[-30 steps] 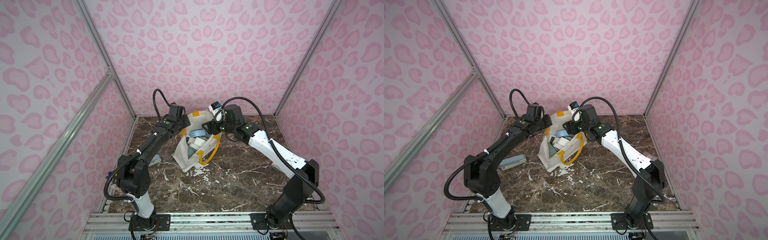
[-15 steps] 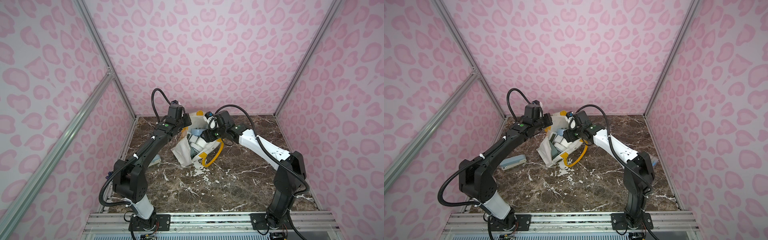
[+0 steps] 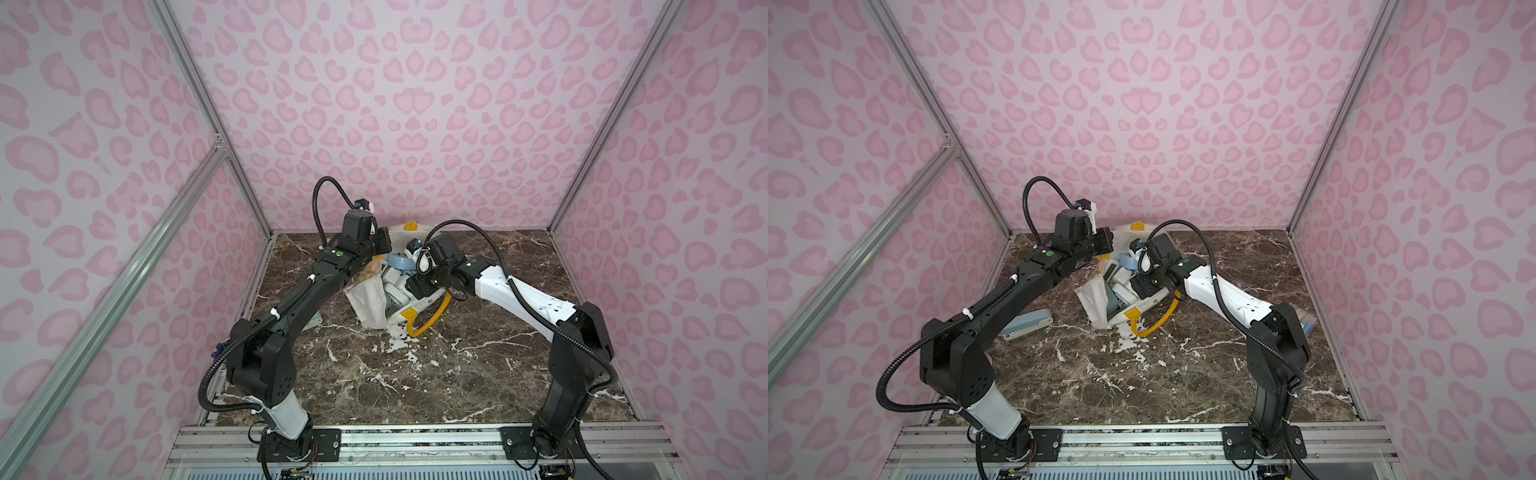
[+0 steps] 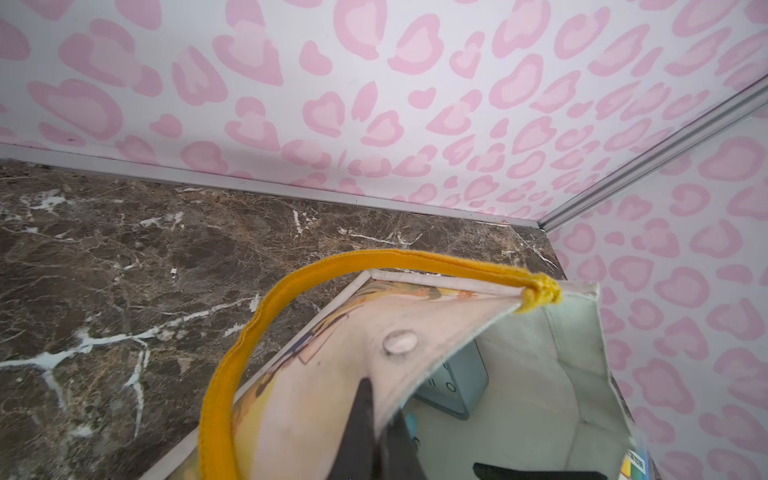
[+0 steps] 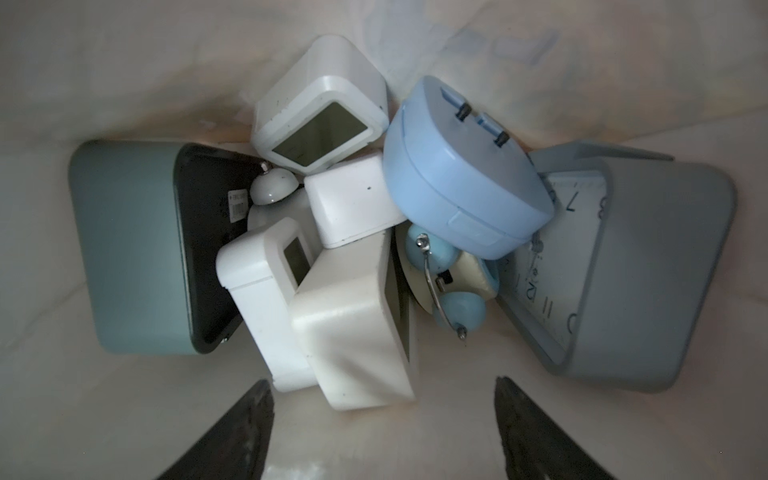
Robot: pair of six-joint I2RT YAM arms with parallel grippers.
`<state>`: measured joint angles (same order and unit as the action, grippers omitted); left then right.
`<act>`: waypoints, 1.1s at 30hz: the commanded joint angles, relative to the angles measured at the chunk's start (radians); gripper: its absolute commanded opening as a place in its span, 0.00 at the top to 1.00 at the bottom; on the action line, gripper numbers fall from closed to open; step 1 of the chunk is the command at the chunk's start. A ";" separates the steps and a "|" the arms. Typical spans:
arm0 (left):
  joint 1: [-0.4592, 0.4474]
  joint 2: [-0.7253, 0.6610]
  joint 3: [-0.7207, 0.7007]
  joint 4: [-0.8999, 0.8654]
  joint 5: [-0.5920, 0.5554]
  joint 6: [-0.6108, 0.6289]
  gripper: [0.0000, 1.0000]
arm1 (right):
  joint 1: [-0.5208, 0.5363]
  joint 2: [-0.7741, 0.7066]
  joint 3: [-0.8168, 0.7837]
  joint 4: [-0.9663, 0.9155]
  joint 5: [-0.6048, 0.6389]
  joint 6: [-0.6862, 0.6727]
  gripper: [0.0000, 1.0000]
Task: Take the alarm clock out of the canvas bag
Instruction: Pick up the canvas bag from the center of the board.
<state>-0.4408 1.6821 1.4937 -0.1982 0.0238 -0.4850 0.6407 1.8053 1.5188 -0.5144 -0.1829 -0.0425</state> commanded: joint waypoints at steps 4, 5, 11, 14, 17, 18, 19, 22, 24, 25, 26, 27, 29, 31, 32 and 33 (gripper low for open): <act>-0.027 -0.044 -0.032 0.152 -0.004 0.044 0.96 | 0.005 -0.001 -0.025 -0.013 0.003 -0.055 0.13; -0.028 -0.050 -0.038 0.149 -0.009 0.045 0.96 | 0.006 -0.004 -0.050 -0.009 0.003 -0.058 0.13; -0.054 -0.073 -0.074 0.155 -0.020 0.052 0.97 | 0.015 -0.021 -0.117 0.035 0.024 -0.077 0.12; -0.060 -0.068 -0.079 0.150 -0.009 0.048 0.96 | 0.027 -0.024 -0.134 0.055 0.041 -0.100 0.11; -0.065 -0.066 -0.080 0.144 -0.001 0.045 0.96 | 0.041 -0.022 -0.146 0.073 0.073 -0.118 0.11; -0.065 -0.065 -0.084 0.144 0.001 0.043 0.96 | 0.042 -0.020 -0.151 0.077 0.082 -0.122 0.11; -0.067 -0.066 -0.088 0.145 0.002 0.039 0.96 | 0.043 -0.017 -0.152 0.077 0.090 -0.126 0.11; -0.068 -0.073 -0.104 0.158 0.003 0.034 0.96 | 0.044 -0.006 -0.152 0.061 0.111 -0.135 0.11; -0.068 -0.078 -0.111 0.160 0.003 0.034 0.96 | 0.045 -0.004 -0.157 0.057 0.134 -0.138 0.11; -0.068 -0.079 -0.114 0.160 0.004 0.035 0.96 | 0.045 -0.004 -0.160 0.057 0.149 -0.140 0.12; -0.068 -0.079 -0.117 0.157 0.006 0.036 0.96 | 0.046 -0.004 -0.164 0.058 0.160 -0.140 0.12; -0.068 -0.081 -0.119 0.157 0.009 0.036 0.96 | 0.046 -0.004 -0.165 0.058 0.170 -0.143 0.13; -0.070 -0.084 -0.125 0.159 0.013 0.037 0.96 | 0.046 -0.004 -0.171 0.064 0.184 -0.150 0.13; -0.073 -0.089 -0.134 0.161 0.014 0.039 0.96 | 0.045 -0.004 -0.175 0.071 0.184 -0.154 0.13; -0.077 -0.091 -0.136 0.160 0.014 0.042 0.96 | 0.045 -0.003 -0.175 0.075 0.178 -0.156 0.13; -0.079 -0.091 -0.136 0.156 0.011 0.045 0.97 | 0.046 -0.001 -0.174 0.076 0.171 -0.158 0.13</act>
<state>-0.5148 1.6039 1.3628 -0.1036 0.0177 -0.4454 0.6853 1.7943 1.3495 -0.4549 -0.0254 -0.1871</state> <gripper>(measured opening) 0.060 0.869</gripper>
